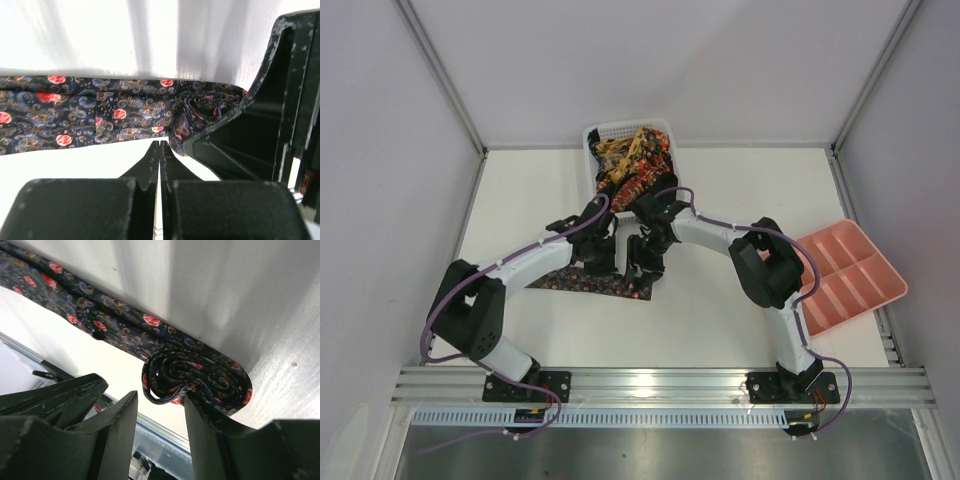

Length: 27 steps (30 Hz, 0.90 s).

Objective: Roll the ties
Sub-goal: Roll the tie

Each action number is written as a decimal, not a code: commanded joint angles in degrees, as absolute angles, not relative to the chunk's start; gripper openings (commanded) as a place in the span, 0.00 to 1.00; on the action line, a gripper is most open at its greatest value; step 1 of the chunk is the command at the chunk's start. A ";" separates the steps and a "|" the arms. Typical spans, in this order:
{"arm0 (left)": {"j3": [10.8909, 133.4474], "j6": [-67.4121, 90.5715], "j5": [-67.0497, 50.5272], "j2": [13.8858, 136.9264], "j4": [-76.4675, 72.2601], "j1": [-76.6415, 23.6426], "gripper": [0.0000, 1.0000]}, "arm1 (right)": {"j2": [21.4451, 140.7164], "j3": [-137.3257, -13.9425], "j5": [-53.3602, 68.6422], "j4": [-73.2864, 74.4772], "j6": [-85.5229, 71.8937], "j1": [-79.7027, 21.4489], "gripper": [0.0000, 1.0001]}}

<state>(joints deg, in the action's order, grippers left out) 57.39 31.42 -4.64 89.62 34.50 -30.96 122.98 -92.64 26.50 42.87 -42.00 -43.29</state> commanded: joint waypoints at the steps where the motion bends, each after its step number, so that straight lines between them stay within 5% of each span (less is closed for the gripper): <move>1: 57.57 30.67 -4.48 86.05 35.86 -29.97 0.01 | 120.24 -90.09 26.98 36.49 -41.31 -42.80 0.49; 9: 56.51 31.55 -6.33 84.20 35.68 -29.44 0.01 | 117.60 -85.00 28.39 28.40 -41.84 -42.45 0.47; 19: 56.16 32.34 -8.61 84.02 34.98 -29.53 0.01 | 117.42 -79.99 28.74 21.89 -42.62 -41.92 0.30; 27: 55.72 32.43 -9.67 84.20 34.37 -29.53 0.00 | 115.40 -76.73 30.32 15.92 -43.24 -40.87 0.31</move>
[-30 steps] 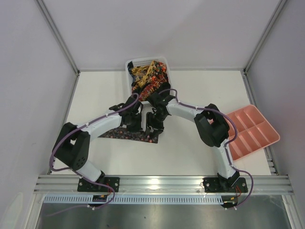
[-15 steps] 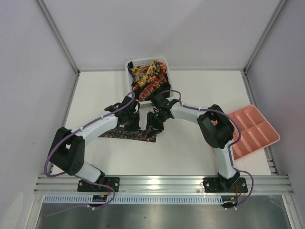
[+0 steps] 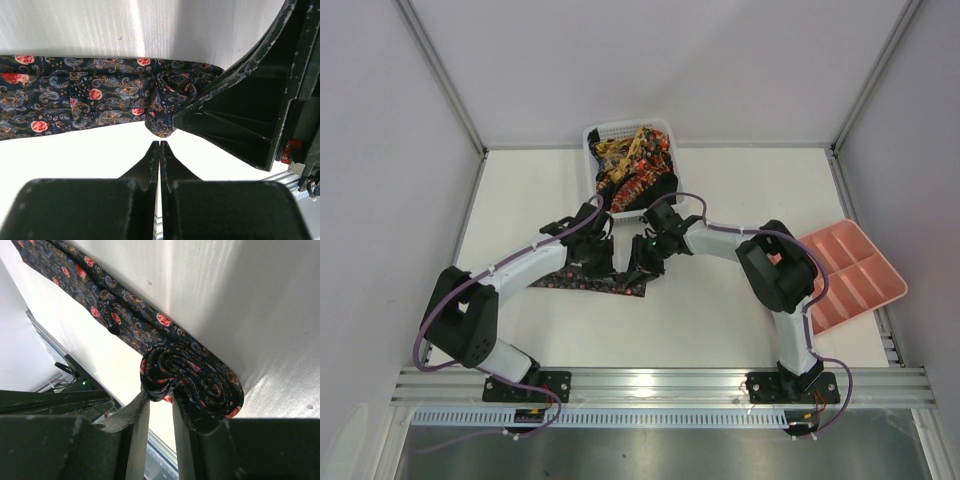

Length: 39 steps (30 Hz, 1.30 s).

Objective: Roll the ties
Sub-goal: Roll the tie

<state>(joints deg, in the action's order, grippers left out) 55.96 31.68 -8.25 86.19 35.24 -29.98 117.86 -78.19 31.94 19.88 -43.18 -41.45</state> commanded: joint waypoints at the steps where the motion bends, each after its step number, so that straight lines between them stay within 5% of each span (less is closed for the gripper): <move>1: 55.72 32.43 -9.67 84.20 34.37 -29.53 0.01 | 115.14 -76.38 30.58 15.56 -43.33 -40.87 0.31; 14: 55.72 32.34 -10.28 84.90 33.58 -29.53 0.01 | 112.76 -73.30 33.48 13.27 -43.42 -39.90 0.39; 20: 56.07 32.34 -10.11 84.90 33.66 -29.53 0.01 | 114.69 -73.30 33.40 13.01 -42.63 -39.38 0.28; 27: 57.65 32.61 -13.35 86.83 31.91 -29.53 0.01 | 117.07 -73.65 32.00 12.13 -41.84 -39.11 0.01; 39: 61.35 33.13 -15.47 96.58 28.04 -29.53 0.01 | 118.66 -75.23 31.64 13.71 -40.78 -39.29 0.00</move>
<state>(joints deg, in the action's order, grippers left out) 58.89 32.95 -14.81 95.29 29.85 -29.91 117.62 -74.08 34.09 12.93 -42.63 -39.27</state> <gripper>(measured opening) 0.008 0.010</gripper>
